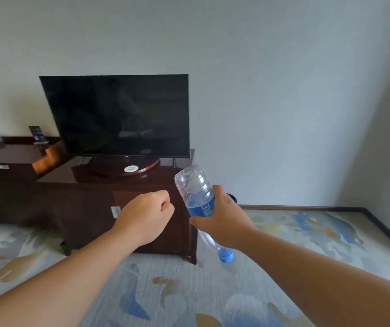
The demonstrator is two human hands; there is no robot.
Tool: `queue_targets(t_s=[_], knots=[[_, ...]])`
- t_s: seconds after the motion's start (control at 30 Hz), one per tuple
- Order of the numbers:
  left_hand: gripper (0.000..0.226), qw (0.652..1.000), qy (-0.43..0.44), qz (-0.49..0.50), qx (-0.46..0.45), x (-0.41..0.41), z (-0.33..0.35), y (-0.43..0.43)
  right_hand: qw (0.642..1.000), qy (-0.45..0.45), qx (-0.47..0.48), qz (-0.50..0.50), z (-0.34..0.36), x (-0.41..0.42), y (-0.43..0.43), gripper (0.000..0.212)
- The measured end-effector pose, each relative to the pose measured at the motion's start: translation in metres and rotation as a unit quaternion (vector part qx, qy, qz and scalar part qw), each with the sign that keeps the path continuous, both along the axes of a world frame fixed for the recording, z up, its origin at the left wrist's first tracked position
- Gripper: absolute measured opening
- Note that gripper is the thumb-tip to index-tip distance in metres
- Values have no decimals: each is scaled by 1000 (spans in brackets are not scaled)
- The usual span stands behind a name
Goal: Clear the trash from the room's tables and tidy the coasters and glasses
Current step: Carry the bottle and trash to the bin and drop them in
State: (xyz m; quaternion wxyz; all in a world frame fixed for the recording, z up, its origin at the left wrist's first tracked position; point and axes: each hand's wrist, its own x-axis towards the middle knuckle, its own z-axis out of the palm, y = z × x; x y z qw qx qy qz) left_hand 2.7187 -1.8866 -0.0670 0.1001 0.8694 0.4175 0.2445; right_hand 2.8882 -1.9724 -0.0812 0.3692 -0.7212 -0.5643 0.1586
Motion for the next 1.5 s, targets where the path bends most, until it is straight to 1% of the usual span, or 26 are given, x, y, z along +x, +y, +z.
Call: queue_targets(t_s=[0.2, 0.3, 0.47, 0.67, 0.83, 1.0, 1.2, 1.27, 1.4, 1.5], knots=[[26, 998, 5, -65, 6, 64, 3, 82, 997, -19, 4, -80, 5, 53, 60, 51], [27, 996, 5, -95, -1, 96, 9, 125, 993, -23, 6, -114, 10, 79, 95, 52], [27, 992, 2, -124, -19, 142, 11, 179, 988, -26, 1, -150, 9, 119, 139, 51], [27, 989, 14, -146, -34, 223, -8, 236, 986, -21, -6, -163, -6, 191, 189, 49], [26, 990, 13, -136, -38, 307, -17, 275, 987, -27, -9, -157, -15, 275, 228, 49], [28, 990, 15, -137, -32, 386, -14, 311, 989, -15, -20, -146, -17, 360, 265, 52], [28, 991, 21, -125, -41, 454, -21, 359, 989, 7, -36, -144, -30, 436, 317, 54], [24, 991, 21, -122, -49, 472, -28, 379, 989, 14, -40, -145, -37, 456, 339, 55], [9, 986, 51, -140, -74, 505, -45, 431, 987, 23, -57, -147, -51, 492, 388, 57], [2, 984, 47, -143, -95, 534, -58, 482, 986, 23, -61, -156, -60, 518, 429, 57]])
